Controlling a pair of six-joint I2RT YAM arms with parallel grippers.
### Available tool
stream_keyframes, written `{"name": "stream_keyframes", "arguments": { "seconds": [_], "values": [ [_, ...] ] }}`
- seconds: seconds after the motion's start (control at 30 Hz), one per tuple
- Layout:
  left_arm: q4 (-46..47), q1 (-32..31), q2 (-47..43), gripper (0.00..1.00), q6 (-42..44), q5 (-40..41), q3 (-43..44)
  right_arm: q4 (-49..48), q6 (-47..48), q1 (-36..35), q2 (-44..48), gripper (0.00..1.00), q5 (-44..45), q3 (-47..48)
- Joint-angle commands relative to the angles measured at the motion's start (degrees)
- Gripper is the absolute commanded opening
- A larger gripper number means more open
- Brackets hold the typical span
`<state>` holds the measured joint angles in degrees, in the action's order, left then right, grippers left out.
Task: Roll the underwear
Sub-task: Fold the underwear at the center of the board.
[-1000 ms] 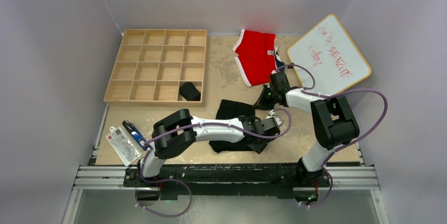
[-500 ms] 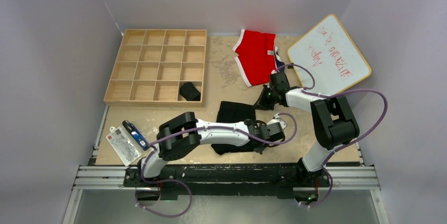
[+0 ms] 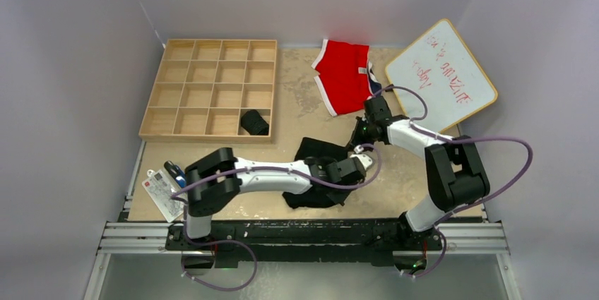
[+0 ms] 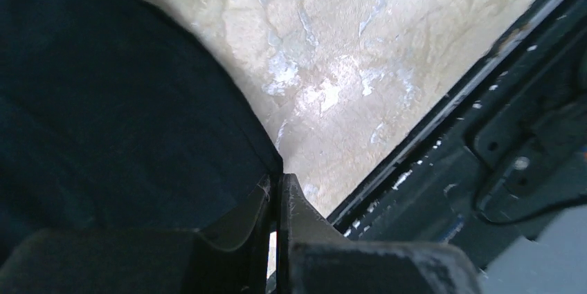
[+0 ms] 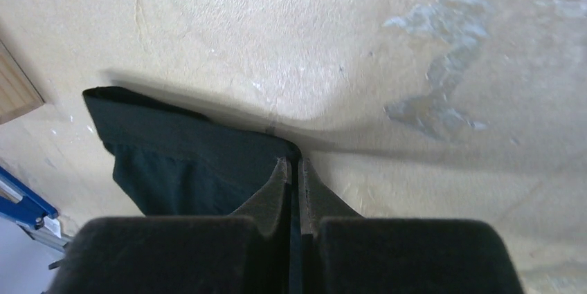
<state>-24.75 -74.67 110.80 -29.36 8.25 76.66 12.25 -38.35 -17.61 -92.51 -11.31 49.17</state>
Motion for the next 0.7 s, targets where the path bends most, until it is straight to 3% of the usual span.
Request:
{"name": "stream_keyframes", "arguments": {
  "seconds": [0.0, 0.3, 0.67],
  "values": [
    [10.6, 3.6, -9.3, 0.00, -4.0, -6.0, -6.1, 6.0, 1.2, 0.2, 5.4, 0.00, 3.4, -0.7],
    [21.9, 7.8, -18.2, 0.00, -9.0, -12.7, -17.8, 9.1, 2.1, -0.1, 10.6, 0.00, 4.6, 0.2],
    [33.5, 8.8, -27.8, 0.00, -16.0, -13.4, -34.4, 15.3, 0.5, -0.2, 12.2, 0.00, 7.3, 7.4]
  ]
}}
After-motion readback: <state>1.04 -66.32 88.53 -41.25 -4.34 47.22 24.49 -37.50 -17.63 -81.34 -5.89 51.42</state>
